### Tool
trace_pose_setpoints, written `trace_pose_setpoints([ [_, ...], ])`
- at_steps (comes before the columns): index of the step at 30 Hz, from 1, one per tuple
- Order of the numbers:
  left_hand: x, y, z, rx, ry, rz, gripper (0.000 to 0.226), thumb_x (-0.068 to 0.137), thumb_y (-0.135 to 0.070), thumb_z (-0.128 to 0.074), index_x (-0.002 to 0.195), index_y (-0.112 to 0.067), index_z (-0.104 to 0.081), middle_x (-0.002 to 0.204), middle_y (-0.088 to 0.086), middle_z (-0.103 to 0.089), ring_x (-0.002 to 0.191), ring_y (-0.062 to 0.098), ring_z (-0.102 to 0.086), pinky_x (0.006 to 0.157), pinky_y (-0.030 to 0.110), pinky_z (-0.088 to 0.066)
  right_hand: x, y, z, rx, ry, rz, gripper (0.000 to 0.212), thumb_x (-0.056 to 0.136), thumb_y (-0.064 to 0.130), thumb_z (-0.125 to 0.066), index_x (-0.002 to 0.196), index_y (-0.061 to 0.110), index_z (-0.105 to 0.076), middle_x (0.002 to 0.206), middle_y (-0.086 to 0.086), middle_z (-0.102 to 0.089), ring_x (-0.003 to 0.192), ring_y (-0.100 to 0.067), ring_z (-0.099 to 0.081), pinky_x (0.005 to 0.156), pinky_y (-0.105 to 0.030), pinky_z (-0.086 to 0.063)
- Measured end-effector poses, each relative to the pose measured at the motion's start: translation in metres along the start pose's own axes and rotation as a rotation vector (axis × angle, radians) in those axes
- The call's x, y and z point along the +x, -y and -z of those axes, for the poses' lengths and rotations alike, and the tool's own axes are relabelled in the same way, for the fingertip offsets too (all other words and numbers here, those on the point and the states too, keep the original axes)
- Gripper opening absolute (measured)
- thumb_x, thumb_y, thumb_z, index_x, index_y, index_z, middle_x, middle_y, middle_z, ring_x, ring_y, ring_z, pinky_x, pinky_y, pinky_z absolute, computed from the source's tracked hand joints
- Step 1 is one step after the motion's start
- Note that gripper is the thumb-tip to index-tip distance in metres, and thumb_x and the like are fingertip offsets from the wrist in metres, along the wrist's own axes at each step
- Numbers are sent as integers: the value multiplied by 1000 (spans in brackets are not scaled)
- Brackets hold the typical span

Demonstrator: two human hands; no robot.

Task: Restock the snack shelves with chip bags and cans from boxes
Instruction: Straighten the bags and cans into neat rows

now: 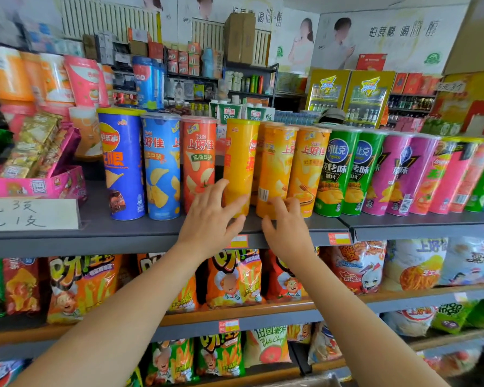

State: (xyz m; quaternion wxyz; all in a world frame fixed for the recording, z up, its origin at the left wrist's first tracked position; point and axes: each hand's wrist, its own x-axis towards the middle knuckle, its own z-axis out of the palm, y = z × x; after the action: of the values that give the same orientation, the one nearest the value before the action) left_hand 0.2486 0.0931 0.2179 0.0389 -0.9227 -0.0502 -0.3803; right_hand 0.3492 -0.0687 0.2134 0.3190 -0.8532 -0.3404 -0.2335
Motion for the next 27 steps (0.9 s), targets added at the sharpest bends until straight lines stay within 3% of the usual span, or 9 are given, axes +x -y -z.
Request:
trace_pose_setpoints([
  [4,7,-8,-2,-30,73,102,54,97,-53,-30,139,-31,-55,150,20,-35,134,39,-42,102,51,-45,9,-1,-4,8,60,47,41,97,28,-53,136,18,-49,133,-14,-46,108,-39,-56,81,-48,-53],
  [9,7,-9,-5,-8,110,125,56,96,-56,-27,140,-33,-53,151,19,-32,134,37,-42,96,49,-50,12,-3,-9,-78,68,30,46,100,35,-48,144,26,-44,137,-12,-45,113,-37,-55,85,-42,-46],
  [13,8,-9,-7,-4,157,139,52,98,-56,-29,145,-40,-45,156,17,-23,139,35,-36,100,47,-47,13,-2,-6,-118,143,26,48,102,41,-41,149,40,-36,145,-15,-37,128,-36,-43,101,-44,-38],
  [17,7,-10,-8,-37,186,175,50,101,-54,-34,149,-42,-38,158,14,-18,141,33,-32,103,46,-44,20,-3,-4,-148,222,10,54,99,45,-42,152,42,-29,149,-16,-30,136,-37,-35,107,-45,-31],
  [27,9,-13,-7,-40,206,194,54,101,-52,-34,153,-37,-33,153,14,-24,137,33,-38,100,44,-46,33,-3,-2,-171,290,-8,63,95,56,-46,152,48,-23,153,-18,-26,136,-39,-34,109,-49,-29],
])
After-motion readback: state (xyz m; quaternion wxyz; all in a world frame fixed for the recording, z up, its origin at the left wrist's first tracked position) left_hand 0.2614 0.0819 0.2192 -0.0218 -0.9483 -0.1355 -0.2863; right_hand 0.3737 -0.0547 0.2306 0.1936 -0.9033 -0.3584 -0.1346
